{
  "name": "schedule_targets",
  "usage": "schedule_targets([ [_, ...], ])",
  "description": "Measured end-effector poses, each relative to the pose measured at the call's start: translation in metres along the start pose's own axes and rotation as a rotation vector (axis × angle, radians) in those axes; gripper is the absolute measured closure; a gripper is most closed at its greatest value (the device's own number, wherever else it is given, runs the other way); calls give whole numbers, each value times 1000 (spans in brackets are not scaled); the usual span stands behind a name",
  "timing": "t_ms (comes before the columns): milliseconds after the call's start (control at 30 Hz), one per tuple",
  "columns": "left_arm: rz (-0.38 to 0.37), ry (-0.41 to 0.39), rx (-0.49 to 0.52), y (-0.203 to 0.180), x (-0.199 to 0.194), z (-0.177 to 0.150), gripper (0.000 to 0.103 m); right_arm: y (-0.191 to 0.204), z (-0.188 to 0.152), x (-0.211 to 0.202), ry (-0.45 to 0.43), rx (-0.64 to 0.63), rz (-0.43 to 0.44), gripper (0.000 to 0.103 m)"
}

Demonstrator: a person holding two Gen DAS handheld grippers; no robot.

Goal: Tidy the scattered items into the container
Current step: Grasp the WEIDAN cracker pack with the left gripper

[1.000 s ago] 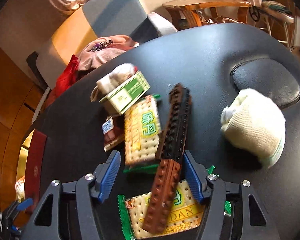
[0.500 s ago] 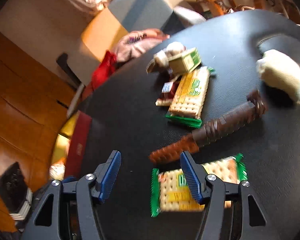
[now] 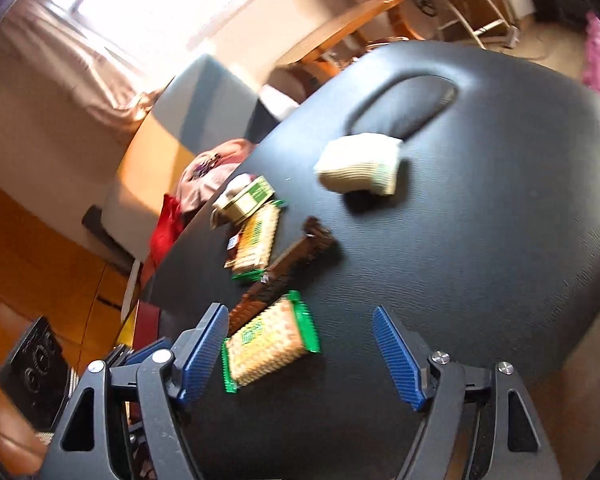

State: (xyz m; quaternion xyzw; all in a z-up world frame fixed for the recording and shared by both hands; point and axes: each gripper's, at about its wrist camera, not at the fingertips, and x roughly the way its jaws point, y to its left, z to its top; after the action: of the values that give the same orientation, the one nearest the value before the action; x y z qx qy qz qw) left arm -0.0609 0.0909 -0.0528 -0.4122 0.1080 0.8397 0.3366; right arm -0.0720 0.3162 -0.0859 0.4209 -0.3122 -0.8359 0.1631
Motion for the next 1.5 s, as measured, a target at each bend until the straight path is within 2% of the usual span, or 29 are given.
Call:
schedule_targets([
  [100, -40, 36, 26, 2, 16, 8, 21, -7, 1, -2, -4, 15, -9, 25],
  [400, -100, 113, 60, 10, 45, 16, 21, -15, 1, 2, -3, 17, -19, 24],
  [633, -109, 172, 120, 7, 69, 15, 22, -20, -1, 5, -6, 34, -30, 21],
  [733, -104, 201, 108, 11, 76, 11, 32, -19, -1, 6, -6, 28, -39, 21],
  [800, -97, 220, 101, 12, 78, 5, 43, -17, -1, 7, -4, 18, -49, 21],
  [900, -62, 206, 68, 15, 69, -4, 50, -12, -1, 11, 3, -3, -57, 21],
  [1033, -21, 187, 9, 20, 55, -19, 52, -1, -3, 20, 25, -50, -67, 21],
  [1133, 9, 174, -75, 29, 37, -37, 53, 11, -4, 28, 41, -102, -88, 21],
  [1233, 58, 155, -181, 44, 17, -57, 53, 34, 1, 41, 53, -216, -122, 21],
  [1367, 133, 127, -331, 65, -10, -84, 53, 85, 26, 67, 34, -466, -174, 21],
  [1433, 158, 117, -409, 77, -22, -97, 54, 106, 43, 88, 55, -572, -207, 21],
  [1500, 192, 102, -450, 85, -33, -106, 54, 113, 57, 114, 125, -615, -233, 21],
])
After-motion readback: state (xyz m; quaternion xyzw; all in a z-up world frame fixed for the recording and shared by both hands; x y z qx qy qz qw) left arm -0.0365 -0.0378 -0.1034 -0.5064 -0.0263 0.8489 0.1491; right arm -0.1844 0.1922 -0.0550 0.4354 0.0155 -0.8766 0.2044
